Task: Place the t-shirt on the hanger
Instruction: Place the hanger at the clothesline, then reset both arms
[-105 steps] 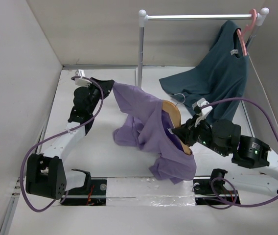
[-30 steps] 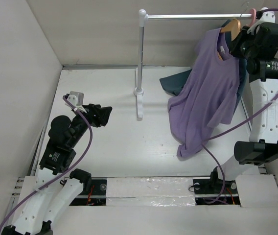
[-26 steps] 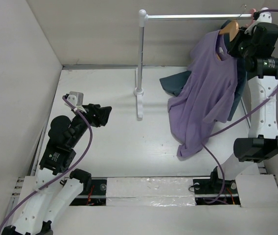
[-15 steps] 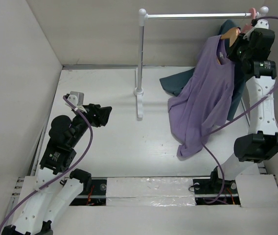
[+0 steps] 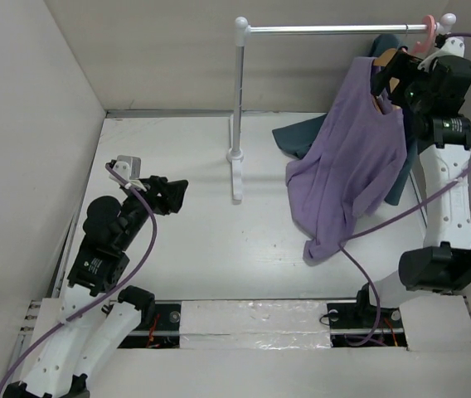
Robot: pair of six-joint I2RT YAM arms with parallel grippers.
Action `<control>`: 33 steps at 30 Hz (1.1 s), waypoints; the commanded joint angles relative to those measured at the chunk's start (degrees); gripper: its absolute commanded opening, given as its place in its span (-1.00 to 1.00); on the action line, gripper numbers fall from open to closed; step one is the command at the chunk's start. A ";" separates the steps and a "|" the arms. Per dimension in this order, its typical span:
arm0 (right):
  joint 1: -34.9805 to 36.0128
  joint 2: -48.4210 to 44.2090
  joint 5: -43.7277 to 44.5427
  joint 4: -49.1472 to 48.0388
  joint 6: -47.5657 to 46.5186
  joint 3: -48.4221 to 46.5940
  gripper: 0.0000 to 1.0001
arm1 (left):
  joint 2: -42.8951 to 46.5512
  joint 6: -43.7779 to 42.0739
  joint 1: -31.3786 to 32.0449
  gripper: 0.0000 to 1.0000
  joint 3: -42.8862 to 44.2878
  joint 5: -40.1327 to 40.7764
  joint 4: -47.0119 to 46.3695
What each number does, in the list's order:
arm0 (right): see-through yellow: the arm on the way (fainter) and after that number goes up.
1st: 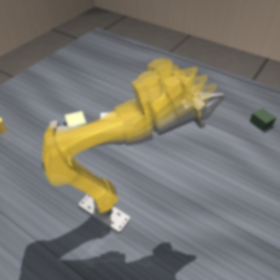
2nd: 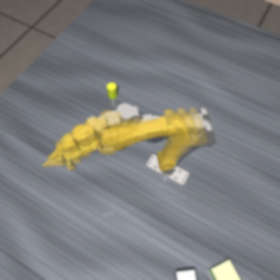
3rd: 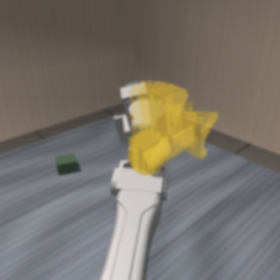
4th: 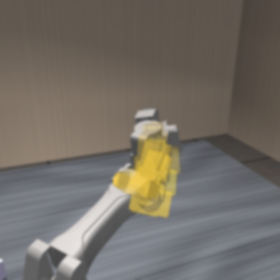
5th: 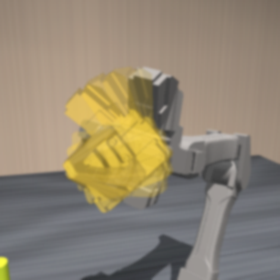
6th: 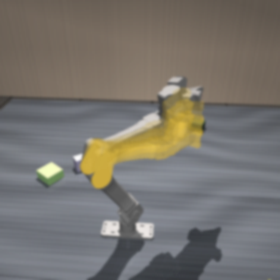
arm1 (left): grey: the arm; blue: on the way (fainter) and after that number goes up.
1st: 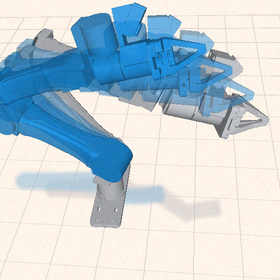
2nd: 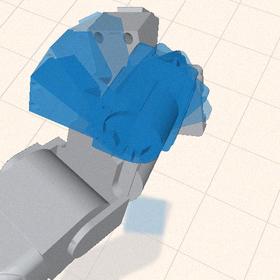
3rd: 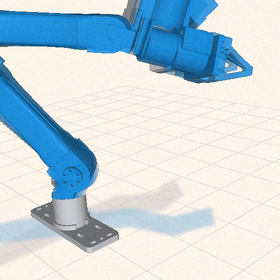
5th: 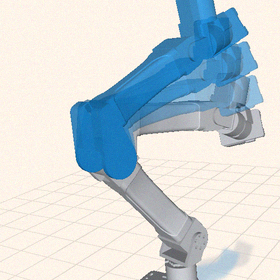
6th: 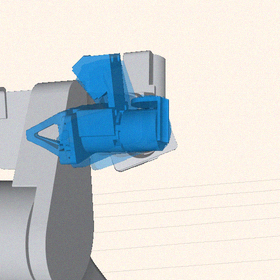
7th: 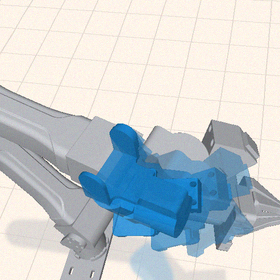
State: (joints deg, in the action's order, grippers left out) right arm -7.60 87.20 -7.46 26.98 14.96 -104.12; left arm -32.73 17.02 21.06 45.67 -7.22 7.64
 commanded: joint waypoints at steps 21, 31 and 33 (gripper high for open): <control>18.76 -60.64 -22.66 -9.50 4.46 52.25 1.00 | 10.49 8.38 0.30 0.20 3.02 2.04 -0.35; 18.76 -72.87 -22.69 -3.69 4.99 58.68 1.00 | 14.45 12.96 0.30 0.14 0.56 -0.68 2.64; 18.76 -72.70 -23.21 -3.43 4.99 58.50 1.00 | 14.71 12.96 0.30 0.14 0.56 -0.69 3.08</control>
State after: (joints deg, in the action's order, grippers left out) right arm 10.61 14.61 -29.93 22.39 19.70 -45.67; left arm -18.76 28.64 21.17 46.46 -6.44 11.00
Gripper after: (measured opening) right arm 0.999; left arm 0.573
